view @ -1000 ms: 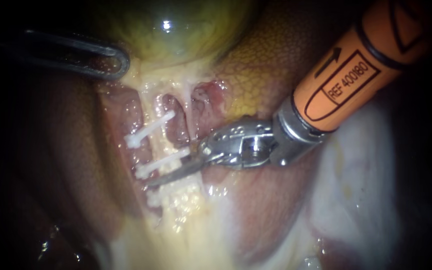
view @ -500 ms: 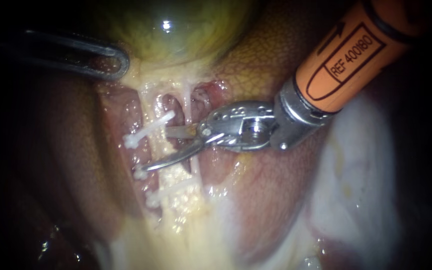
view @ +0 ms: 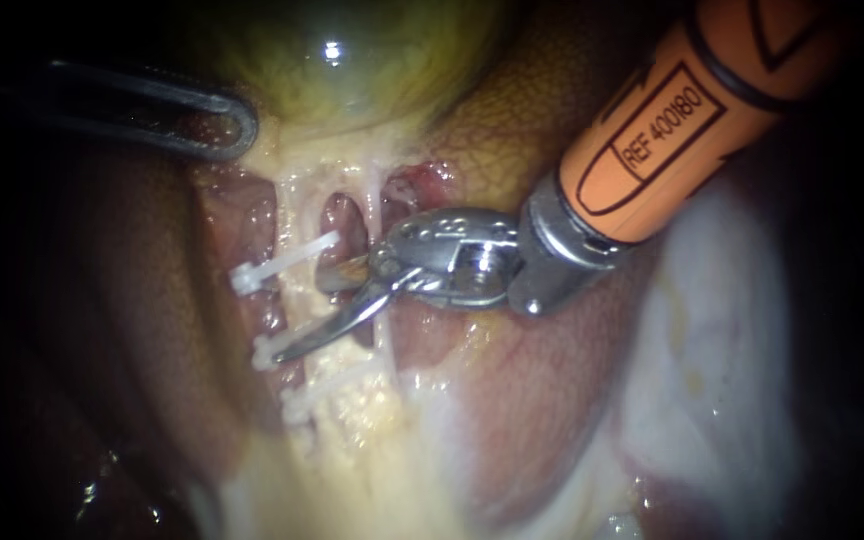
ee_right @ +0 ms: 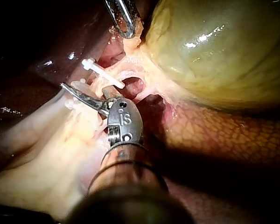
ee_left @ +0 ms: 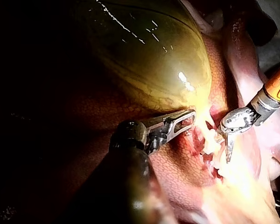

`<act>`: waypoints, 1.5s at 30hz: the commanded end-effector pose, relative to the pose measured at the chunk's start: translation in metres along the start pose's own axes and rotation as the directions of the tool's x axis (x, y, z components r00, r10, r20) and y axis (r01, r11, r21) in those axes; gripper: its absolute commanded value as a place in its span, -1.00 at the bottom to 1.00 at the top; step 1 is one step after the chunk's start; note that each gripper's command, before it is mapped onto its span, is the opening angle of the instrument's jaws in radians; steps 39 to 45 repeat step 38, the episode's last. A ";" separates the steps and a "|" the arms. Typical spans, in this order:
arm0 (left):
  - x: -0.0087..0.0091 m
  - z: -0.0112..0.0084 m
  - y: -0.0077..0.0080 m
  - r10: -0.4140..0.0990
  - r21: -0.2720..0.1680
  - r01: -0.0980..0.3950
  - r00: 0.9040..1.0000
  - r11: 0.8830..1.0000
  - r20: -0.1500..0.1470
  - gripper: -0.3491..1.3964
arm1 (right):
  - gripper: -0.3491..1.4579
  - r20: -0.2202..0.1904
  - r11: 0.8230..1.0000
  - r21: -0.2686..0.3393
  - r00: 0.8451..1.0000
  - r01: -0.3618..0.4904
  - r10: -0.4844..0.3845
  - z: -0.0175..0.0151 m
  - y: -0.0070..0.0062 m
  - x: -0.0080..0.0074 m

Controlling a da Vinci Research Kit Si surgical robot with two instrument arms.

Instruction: Go to the cutting position left tube

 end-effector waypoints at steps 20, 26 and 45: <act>0.0000 0.0000 0.0001 0.000 0.000 0.000 1.000 1.000 0.000 -1.00 | 0.57 -0.138 0.993 0.112 0.989 -0.044 0.060 0.0026 -0.0015 0.0019; 0.0000 0.0000 0.0002 0.000 0.000 0.000 1.000 1.000 0.000 -1.00 | 0.57 -0.145 0.992 0.116 0.987 -0.049 0.065 0.0025 -0.0025 0.0033; 0.0001 0.0000 0.0003 0.001 0.000 -0.001 1.000 1.000 0.000 -1.00 | 0.61 -0.145 0.992 0.116 0.987 -0.049 0.065 0.0024 -0.0024 0.0032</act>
